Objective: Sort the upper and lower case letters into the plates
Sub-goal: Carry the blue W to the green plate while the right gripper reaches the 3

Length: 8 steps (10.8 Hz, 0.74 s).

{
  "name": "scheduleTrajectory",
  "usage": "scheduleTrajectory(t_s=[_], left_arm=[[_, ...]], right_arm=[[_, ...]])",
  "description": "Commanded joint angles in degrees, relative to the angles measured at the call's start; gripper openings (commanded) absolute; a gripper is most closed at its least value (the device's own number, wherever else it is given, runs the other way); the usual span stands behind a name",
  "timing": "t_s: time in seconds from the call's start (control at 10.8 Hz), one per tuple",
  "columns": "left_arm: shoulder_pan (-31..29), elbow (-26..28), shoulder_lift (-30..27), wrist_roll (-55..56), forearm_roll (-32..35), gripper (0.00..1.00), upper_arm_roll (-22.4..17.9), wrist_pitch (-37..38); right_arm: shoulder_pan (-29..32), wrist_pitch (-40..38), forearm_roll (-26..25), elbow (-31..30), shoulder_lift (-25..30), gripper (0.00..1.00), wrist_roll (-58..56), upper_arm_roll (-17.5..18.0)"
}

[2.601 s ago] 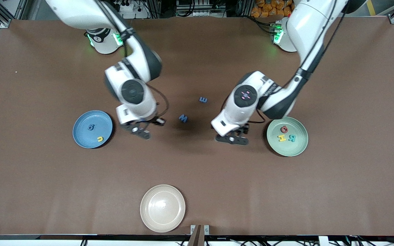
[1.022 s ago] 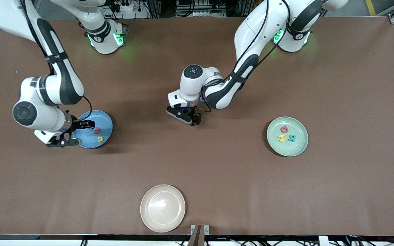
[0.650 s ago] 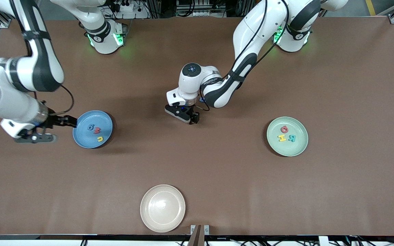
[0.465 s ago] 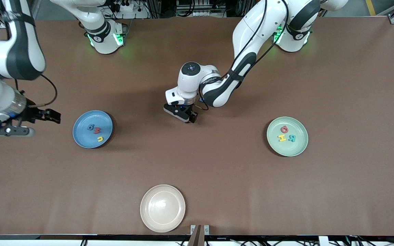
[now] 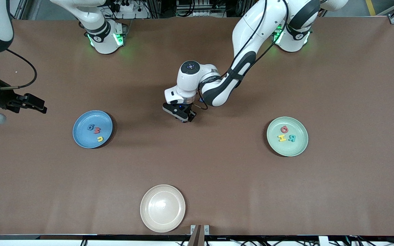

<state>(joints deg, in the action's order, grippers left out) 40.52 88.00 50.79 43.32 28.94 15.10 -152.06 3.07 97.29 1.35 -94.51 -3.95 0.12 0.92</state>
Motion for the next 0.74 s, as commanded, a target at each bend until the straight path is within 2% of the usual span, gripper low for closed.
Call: scheduleTrajectory(t_s=[0.0, 0.28, 0.46, 0.65], left_arm=[[0.01, -0.11, -0.16, 1.86, 0.86, 0.00, -0.42, 0.35], [-2.79, -0.02, -2.44, 1.07, 0.86, 0.00, 0.37, 6.66], [-7.44, -0.02, -4.11, -1.20, 0.86, 0.00, 3.61, 12.55], [-14.63, 0.24, -6.57, -7.08, 0.86, 0.00, 7.47, 22.10]], right_arm=[[-0.60, -3.06, 1.11, 2.48, -0.45, 1.00, -0.03, -0.22], [-0.43, -3.42, 1.11, 3.89, -0.80, 1.00, -0.38, 0.04], [-0.52, -5.87, 1.20, 6.17, -1.67, 1.00, 0.14, 0.22], [-0.52, -6.06, 1.20, 6.18, -2.03, 1.00, 0.14, 1.00]])
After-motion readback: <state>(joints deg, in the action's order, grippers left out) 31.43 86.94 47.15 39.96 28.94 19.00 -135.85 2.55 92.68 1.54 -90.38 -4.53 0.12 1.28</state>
